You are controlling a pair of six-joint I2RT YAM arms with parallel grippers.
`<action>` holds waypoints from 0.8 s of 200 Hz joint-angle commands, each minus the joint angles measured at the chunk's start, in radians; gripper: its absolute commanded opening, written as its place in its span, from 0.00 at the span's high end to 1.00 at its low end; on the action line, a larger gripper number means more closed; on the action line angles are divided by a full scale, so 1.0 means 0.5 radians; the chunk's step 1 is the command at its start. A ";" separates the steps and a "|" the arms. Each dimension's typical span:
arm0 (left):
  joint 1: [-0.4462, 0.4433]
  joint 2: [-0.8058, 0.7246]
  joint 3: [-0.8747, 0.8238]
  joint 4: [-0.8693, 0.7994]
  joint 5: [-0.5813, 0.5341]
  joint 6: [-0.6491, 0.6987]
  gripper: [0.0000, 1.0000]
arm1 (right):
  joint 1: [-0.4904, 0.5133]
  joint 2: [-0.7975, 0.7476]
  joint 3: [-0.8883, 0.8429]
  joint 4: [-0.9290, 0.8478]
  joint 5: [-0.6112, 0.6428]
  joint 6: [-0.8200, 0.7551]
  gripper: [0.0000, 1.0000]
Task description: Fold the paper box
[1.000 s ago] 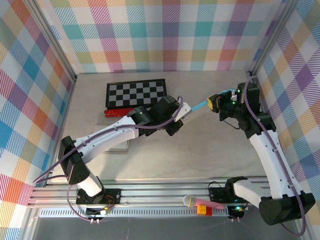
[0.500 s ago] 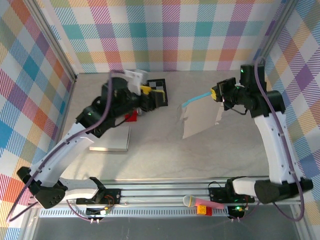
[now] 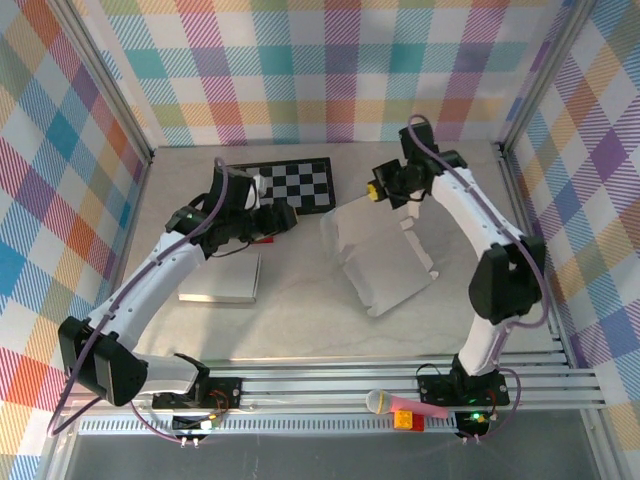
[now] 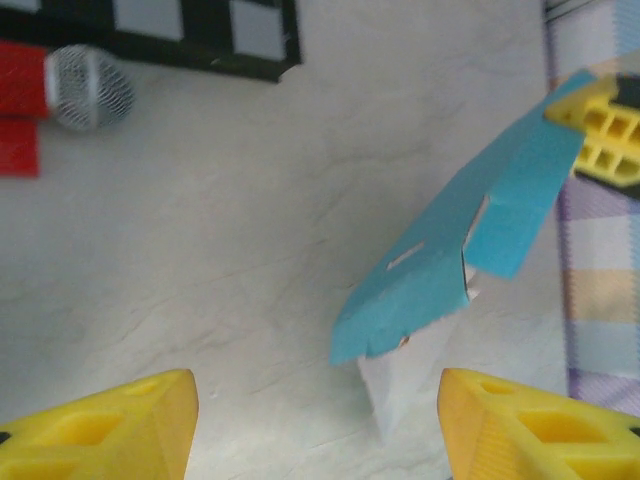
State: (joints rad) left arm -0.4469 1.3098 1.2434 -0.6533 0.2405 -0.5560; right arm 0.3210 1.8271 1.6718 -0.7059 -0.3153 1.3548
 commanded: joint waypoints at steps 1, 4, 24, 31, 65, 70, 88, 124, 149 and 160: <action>0.023 -0.125 -0.107 -0.117 -0.091 0.107 0.36 | 0.036 0.074 -0.096 0.449 -0.205 -0.218 1.00; 0.024 -0.131 -0.130 -0.115 -0.098 0.122 0.36 | 0.039 0.076 -0.127 0.496 -0.224 -0.237 1.00; 0.022 -0.169 -0.311 -0.039 -0.083 0.217 0.41 | 0.055 0.003 -0.480 0.953 -0.340 -0.288 1.00; 0.021 -0.183 -0.381 0.029 -0.040 0.250 0.45 | 0.057 -0.041 -0.625 1.140 -0.377 -0.284 1.00; -0.112 -0.144 -0.628 0.313 -0.042 0.419 0.56 | 0.048 -0.221 -1.152 1.883 -0.468 -0.322 1.00; -0.146 -0.131 -0.650 0.356 -0.060 0.447 0.56 | 0.044 -0.229 -1.180 1.899 -0.483 -0.343 1.00; -0.240 -0.059 -0.692 0.474 -0.129 0.500 0.56 | 0.039 -0.224 -1.254 1.986 -0.544 -0.369 1.00; -0.362 0.096 -0.737 0.701 -0.192 0.523 0.55 | -0.001 -0.266 -1.491 2.347 -0.603 -0.301 1.00; -0.397 0.189 -0.773 0.865 -0.222 0.485 0.54 | -0.023 -0.261 -1.579 2.453 -0.651 -0.290 1.00; -0.401 0.206 -0.797 0.932 -0.238 0.474 0.54 | -0.035 -0.259 -1.628 2.506 -0.651 -0.276 1.00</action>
State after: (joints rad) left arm -0.6380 1.3926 0.8700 -0.3080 0.1562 -0.3237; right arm 0.3168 1.7176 0.8993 0.4160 -0.6056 1.2175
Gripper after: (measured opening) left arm 0.459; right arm 0.065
